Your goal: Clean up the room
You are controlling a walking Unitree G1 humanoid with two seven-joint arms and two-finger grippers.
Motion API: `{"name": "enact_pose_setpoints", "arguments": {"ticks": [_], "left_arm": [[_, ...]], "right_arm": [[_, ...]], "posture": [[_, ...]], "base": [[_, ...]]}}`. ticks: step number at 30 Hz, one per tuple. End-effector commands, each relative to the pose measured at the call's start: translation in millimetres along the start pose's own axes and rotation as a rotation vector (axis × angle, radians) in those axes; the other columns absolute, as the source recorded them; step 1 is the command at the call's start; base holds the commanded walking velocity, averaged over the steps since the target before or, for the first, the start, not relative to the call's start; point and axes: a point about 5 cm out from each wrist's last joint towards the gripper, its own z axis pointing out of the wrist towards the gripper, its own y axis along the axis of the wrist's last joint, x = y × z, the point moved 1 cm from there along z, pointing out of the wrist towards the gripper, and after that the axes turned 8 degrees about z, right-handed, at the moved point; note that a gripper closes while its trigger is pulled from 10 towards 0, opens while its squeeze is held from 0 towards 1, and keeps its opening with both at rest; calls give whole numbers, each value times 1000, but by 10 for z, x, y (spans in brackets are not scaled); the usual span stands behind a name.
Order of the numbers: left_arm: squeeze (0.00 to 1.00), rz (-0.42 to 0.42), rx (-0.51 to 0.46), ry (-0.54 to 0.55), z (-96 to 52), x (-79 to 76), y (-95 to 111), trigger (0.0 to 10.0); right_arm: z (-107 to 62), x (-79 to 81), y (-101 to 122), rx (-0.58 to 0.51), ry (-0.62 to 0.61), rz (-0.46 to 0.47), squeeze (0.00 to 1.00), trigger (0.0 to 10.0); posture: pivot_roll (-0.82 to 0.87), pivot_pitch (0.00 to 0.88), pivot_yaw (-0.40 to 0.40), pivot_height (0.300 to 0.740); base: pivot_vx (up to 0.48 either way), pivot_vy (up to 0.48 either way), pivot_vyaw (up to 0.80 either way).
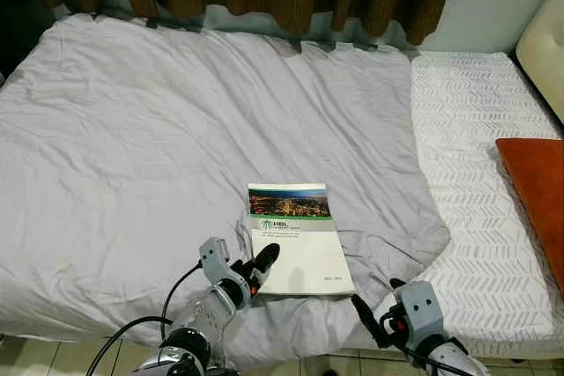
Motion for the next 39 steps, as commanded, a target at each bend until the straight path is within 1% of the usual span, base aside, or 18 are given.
{"name": "enact_pose_setpoints", "arguments": {"ticks": [1, 3, 5, 9, 11, 13, 15, 19, 23, 24, 25, 27, 28, 31, 32, 33, 34, 39], "left_arm": [[0, -20, 41, 19, -32, 48, -117, 10000], [0, -31, 60, 33, -65, 94, -180, 10000], [0, -39, 70, 45, -76, 107, -227, 10000], [0, -44, 73, 47, -60, 76, -252, 10000], [0, -41, 70, 48, -32, 33, -255, 10000], [0, -41, 70, 48, -32, 33, -255, 10000], [0, -37, 65, 38, -3, -21, -254, 10000], [0, -17, 25, 46, 34, -55, -156, 10000], [0, -7, 9, 49, 39, -49, -100, 10000], [0, 3, 4, 46, 40, -46, -71, 10000], [0, 13, -1, 49, 38, -33, -38, 10000], [0, 28, -1, 62, 28, 1, 4, 10000], [0, 29, 1, 67, 24, 12, 9, 10000], [0, 31, 7, 69, 19, 22, 10, 10000], [0, 31, 10, 69, 18, 25, 10, 6039], [0, 31, 13, 69, 17, 27, 10, 6039], [0, 34, 16, 69, 14, 34, 13, 0], [0, 56, 28, 68, 15, 40, 49, 0]], "right_arm": [[-53, -5, -55, 22, -7, -3, 0, 10000], [-67, 11, -58, 26, -4, -2, 0, 10000], [-69, 14, -52, 29, 1, -4, 0, 10000], [-74, 10, -45, 32, 5, -7, 0, 10000], [-90, 4, -39, 35, 8, -11, 0, 10000], [-90, 4, -39, 35, 8, -11, 0, 10000], [-140, 2, -36, 37, 9, -14, 0, 10000], [-242, 72, -42, 29, 60, 38, 0, 10000], [-258, 135, -62, 37, 108, 75, 0, 10000], [-245, 176, -90, 46, 140, 93, 0, 10000], [-192, 233, -149, 67, 181, 106, 0, 10000], [-12, 320, -244, 97, 231, 83, 0, 10000], [58, 345, -265, 105, 239, 76, 0, 10000], [171, 407, -257, 106, 256, 66, 0, 10000], [221, 441, -242, 100, 260, 63, 0, 10000], [254, 464, -231, 95, 262, 61, 0, 10000], [284, 497, -218, 90, 266, 60, 0, 10000], [430, 608, -183, 52, 245, 87, 0, 10000]], "posture": [[-124, 261, -46, 740], [-122, 268, -48, 740], [-125, 271, -52, 740], [-132, 278, -62, 740], [-145, 287, -69, 740], [-145, 287, -69, 740], [-176, 314, -82, 740], [-198, 340, -83, 740], [-201, 348, -75, 740], [-204, 350, -70, 740], [-206, 355, -52, 740], [-194, 359, -32, 740], [-188, 359, -26, 740], [-172, 362, -9, 740], [-155, 362, 10, 740], [-155, 362, 10, 740], [-132, 363, 31, 740], [-112, 377, 63, 740]], "base": [[0, 0, 0], [0, 0, 0], [0, 0, 0], [0, 0, 0], [0, 0, 0], [0, 0, 0], [0, 0, 0], [0, 0, 0], [0, 0, 0], [0, 0, 0], [0, 0, 0], [0, 0, 0], [0, 0, 0], [0, 0, 0], [0, 0, 0], [0, 0, 0], [0, 0, 0], [0, 0, 0]]}}
